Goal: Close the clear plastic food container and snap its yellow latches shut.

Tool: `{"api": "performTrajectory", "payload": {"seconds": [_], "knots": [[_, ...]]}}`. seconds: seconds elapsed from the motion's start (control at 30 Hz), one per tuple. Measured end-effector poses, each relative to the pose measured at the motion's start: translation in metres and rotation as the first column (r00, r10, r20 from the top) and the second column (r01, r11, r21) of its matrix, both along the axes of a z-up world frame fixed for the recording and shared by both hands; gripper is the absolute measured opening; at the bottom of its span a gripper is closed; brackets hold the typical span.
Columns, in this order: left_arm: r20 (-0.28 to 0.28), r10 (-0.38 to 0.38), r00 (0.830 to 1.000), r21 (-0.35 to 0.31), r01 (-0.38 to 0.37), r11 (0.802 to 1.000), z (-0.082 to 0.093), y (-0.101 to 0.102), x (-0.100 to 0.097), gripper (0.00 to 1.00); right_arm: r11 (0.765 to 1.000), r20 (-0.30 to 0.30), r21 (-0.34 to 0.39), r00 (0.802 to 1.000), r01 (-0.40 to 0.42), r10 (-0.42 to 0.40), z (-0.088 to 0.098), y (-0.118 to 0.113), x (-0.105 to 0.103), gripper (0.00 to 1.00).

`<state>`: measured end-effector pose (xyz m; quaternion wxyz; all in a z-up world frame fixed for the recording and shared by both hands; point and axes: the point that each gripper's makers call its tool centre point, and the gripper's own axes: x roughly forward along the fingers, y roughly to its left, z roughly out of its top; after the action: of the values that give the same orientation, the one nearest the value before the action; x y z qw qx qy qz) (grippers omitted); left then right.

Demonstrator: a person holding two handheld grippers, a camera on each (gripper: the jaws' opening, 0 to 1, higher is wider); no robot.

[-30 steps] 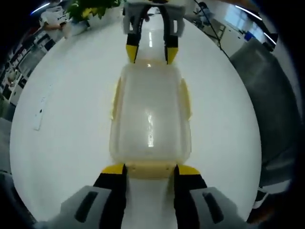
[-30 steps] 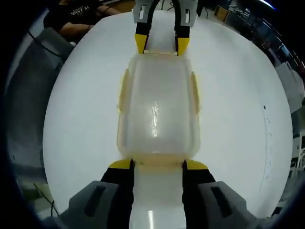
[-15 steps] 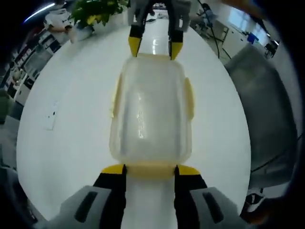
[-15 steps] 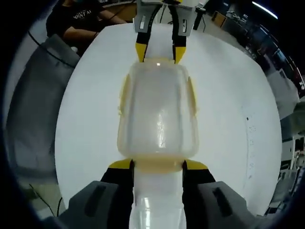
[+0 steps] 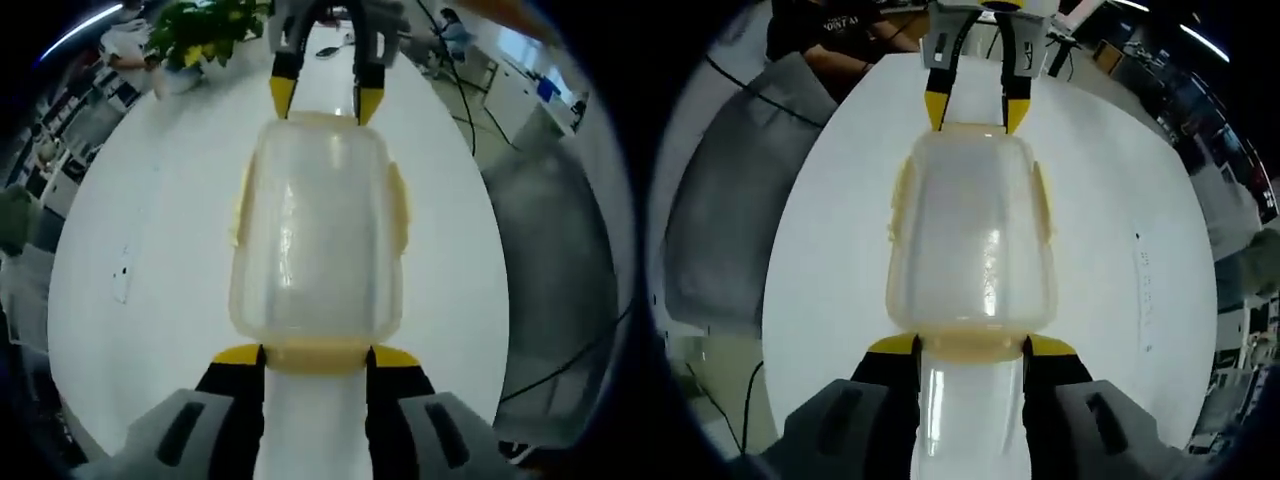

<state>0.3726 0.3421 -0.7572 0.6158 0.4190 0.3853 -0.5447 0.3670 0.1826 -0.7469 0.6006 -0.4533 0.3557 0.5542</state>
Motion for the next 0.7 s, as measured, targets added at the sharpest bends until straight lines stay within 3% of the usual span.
{"api": "performTrajectory", "payload": {"seconds": [0.3, 0.7], "knots": [[0.017, -0.011, 1.000, 0.052, 0.010, 0.999, 0.005, -0.047, 0.004, 0.33, 1.000, 0.008, 0.021, 1.000, 0.005, -0.005, 0.004, -0.043, -0.004, 0.37], [0.014, -0.017, 1.000, 0.043, 0.016, 0.999, 0.010, -0.096, 0.012, 0.33, 0.999, 0.008, 0.034, 1.000, 0.019, -0.019, 0.006, -0.094, 0.007, 0.37]]}}
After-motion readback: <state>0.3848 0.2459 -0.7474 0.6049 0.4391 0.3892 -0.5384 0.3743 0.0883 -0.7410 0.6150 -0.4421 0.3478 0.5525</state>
